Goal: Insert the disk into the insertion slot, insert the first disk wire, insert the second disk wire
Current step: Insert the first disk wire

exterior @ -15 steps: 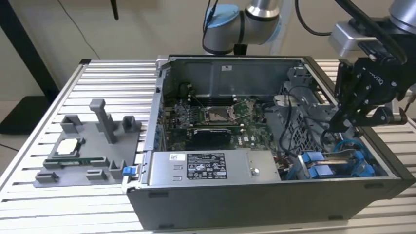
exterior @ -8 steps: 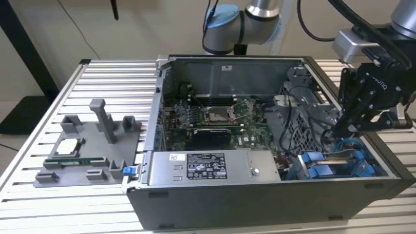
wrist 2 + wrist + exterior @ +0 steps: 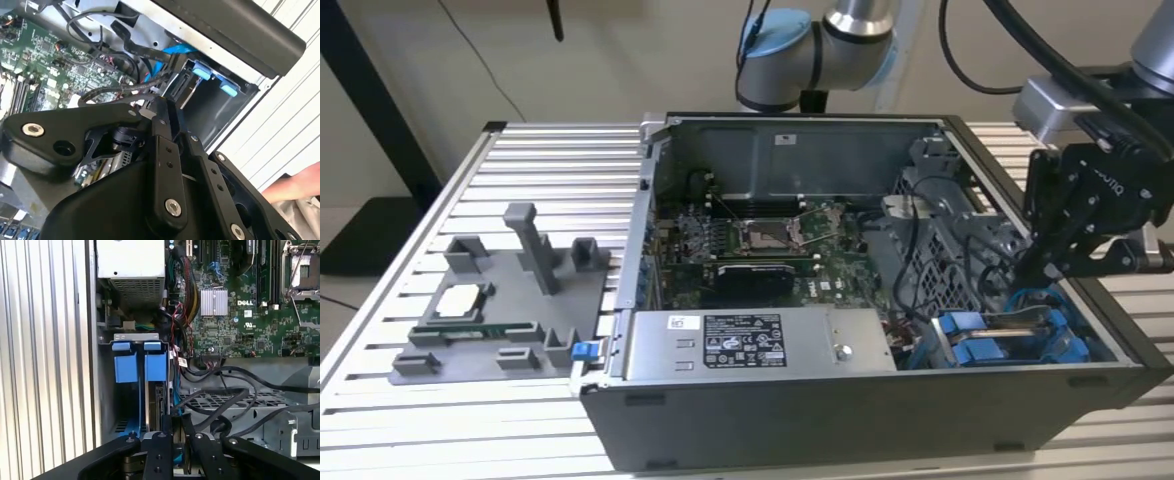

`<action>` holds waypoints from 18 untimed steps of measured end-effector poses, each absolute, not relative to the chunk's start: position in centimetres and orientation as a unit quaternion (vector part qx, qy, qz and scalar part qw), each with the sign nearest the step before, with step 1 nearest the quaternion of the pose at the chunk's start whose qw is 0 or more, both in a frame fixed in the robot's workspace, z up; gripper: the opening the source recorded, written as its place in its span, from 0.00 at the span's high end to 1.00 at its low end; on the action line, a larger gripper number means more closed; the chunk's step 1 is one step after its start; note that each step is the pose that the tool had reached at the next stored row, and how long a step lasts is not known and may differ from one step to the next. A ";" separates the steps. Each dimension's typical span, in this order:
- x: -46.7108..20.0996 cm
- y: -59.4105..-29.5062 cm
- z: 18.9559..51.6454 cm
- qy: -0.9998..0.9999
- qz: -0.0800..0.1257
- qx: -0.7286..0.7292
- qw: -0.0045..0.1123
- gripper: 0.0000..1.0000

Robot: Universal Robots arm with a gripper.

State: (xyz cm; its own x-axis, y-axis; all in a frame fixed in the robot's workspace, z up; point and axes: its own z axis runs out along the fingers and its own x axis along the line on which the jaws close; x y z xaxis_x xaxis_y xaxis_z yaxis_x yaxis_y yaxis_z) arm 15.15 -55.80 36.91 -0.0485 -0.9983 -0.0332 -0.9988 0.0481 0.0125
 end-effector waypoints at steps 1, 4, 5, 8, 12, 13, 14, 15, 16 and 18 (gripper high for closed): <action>15.2 -55.8 36.8 0.724 0.016 -0.690 0.008 1.00; 15.4 -55.8 36.5 0.724 0.014 -0.690 0.009 1.00; 15.4 -55.8 36.4 0.724 0.012 -0.690 0.009 1.00; 15.5 -55.8 36.1 0.724 0.008 -0.690 0.007 1.00; 15.6 -55.9 35.8 0.724 0.006 -0.690 0.005 1.00; 15.7 -56.0 35.8 0.724 0.005 -0.690 0.005 1.00; 15.8 -56.1 35.7 0.724 0.005 -0.690 0.005 1.00; 15.8 -56.2 35.7 0.724 0.005 -0.690 0.004 1.00; 15.8 -56.2 35.7 0.724 0.003 -0.690 0.002 1.00; 15.8 -56.3 35.7 0.724 -0.006 -0.690 -0.006 1.00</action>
